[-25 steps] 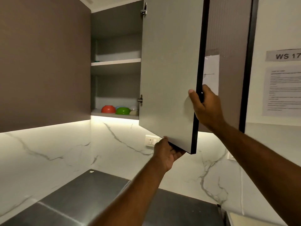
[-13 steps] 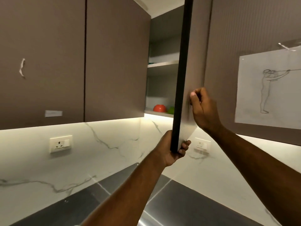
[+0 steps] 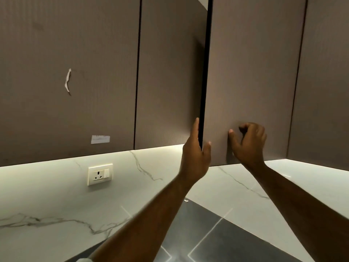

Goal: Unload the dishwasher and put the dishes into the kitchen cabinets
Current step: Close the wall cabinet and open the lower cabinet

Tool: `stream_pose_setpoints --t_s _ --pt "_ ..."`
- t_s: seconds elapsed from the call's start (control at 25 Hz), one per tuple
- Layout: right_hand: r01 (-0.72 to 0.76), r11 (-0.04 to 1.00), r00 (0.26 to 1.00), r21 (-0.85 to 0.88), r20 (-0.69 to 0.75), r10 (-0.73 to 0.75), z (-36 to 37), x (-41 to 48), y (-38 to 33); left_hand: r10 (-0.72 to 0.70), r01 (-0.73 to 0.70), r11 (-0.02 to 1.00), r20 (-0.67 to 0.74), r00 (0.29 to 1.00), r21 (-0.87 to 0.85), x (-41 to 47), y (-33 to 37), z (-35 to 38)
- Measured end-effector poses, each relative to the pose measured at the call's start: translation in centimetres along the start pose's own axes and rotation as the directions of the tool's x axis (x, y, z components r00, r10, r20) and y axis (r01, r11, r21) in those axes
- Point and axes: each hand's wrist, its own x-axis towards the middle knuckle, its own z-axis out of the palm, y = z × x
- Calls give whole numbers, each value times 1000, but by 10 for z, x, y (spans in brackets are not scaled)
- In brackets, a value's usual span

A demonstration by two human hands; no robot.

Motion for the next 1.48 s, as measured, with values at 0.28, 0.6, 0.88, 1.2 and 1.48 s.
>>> stream_pose_setpoints --t_s 0.28,0.6,0.88,1.2,1.48 --pt "138 970 989 -200 74 -125 49 -15 24 75 -92 923 60 995 373 41 -74 7" --pt "327 901 945 -284 75 -320 90 -8 66 310 -162 527 -11 951 834 60 -130 34" --pt "328 828 939 -456 60 -339 133 4 87 282 -202 487 66 957 850 106 -186 55" --pt "355 765 932 -538 142 -333 166 20 124 223 -197 620 70 972 759 145 -235 113" --pt "341 706 940 -620 208 -271 186 33 170 161 -224 735 156 974 639 164 -275 166"
